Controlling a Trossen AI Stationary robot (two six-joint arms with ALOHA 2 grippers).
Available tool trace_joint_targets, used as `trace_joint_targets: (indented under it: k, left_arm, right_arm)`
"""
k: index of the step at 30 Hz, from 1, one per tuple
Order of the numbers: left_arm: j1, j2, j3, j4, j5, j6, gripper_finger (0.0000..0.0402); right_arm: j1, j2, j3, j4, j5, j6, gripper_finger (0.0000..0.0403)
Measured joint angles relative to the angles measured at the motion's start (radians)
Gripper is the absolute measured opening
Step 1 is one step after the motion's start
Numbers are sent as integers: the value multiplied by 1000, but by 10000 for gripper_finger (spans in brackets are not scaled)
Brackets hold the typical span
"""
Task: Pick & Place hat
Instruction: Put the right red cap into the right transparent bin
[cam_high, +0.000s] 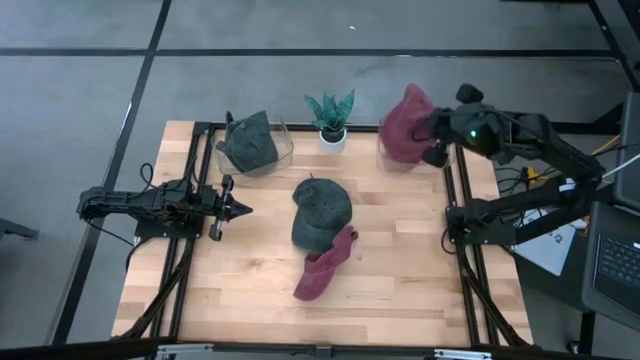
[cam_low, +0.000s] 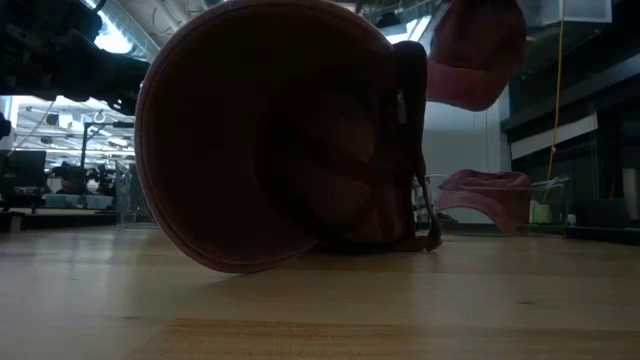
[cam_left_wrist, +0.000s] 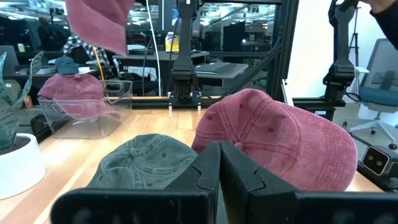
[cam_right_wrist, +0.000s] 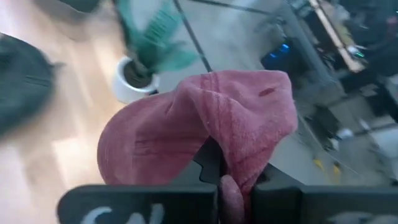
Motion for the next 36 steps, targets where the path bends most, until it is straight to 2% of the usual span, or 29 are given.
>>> trace_joint_targets:
  k: [13, 20, 34, 36]
  left_arm:
    - [0, 0, 0, 0, 0, 0, 6]
    - [0, 0, 0, 0, 0, 0, 6]
    - [0, 0, 0, 0, 0, 0, 6]
    - [0, 0, 0, 0, 0, 0, 6]
  right_arm:
    - [-270, 0, -1, -17, 28, -130, 11]
    - [-342, 4, -66, 3, -6, -212, 11]
    - [-429, 6, -312, 164, -45, -327, 11]
    - [-442, 6, -337, 170, -78, -335, 11]
